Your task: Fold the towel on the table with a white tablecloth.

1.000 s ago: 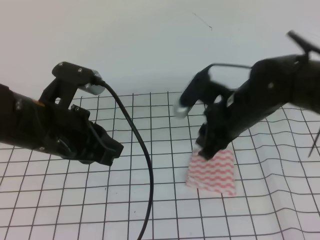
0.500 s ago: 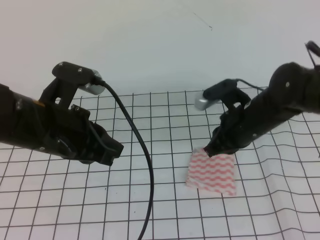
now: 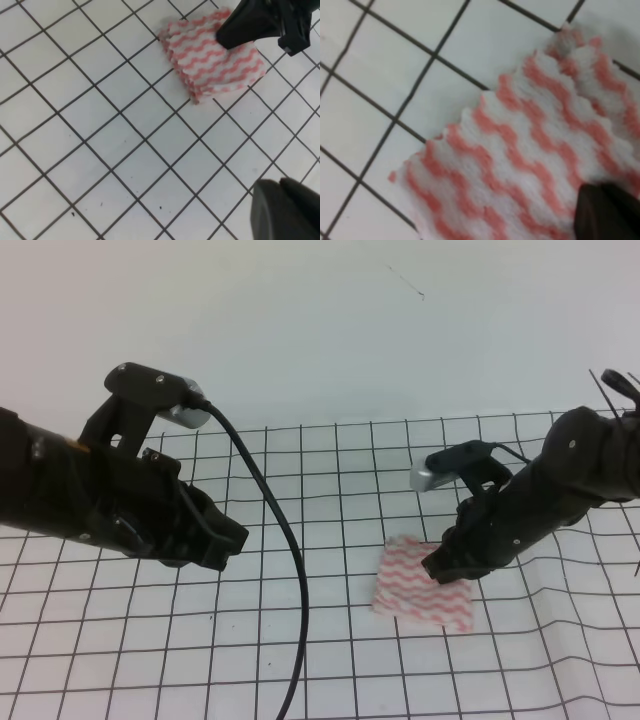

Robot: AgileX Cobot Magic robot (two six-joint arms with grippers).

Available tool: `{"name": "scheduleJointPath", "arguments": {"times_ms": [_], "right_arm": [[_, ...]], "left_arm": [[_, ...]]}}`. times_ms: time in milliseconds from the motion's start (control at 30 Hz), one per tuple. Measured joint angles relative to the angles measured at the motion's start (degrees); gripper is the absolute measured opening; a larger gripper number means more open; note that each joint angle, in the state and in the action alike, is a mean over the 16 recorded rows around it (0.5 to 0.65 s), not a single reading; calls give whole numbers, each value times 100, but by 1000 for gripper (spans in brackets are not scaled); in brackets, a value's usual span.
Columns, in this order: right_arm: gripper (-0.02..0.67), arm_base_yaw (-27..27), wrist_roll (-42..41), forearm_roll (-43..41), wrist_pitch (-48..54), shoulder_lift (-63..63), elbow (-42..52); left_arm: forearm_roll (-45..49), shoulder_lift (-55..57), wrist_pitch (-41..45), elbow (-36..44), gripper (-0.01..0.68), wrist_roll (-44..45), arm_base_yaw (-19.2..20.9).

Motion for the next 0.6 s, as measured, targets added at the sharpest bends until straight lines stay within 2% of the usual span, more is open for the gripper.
{"name": "scheduleJointPath", "arguments": {"times_ms": [233, 600], "right_arm": [[0, -2, 19, -81, -78, -102, 14], [0, -2, 390, -700, -11, -305, 19]], "left_arm": [[-10, 0, -4, 0, -2, 5, 0], [-27, 0, 4, 0, -2, 11, 0]]}}
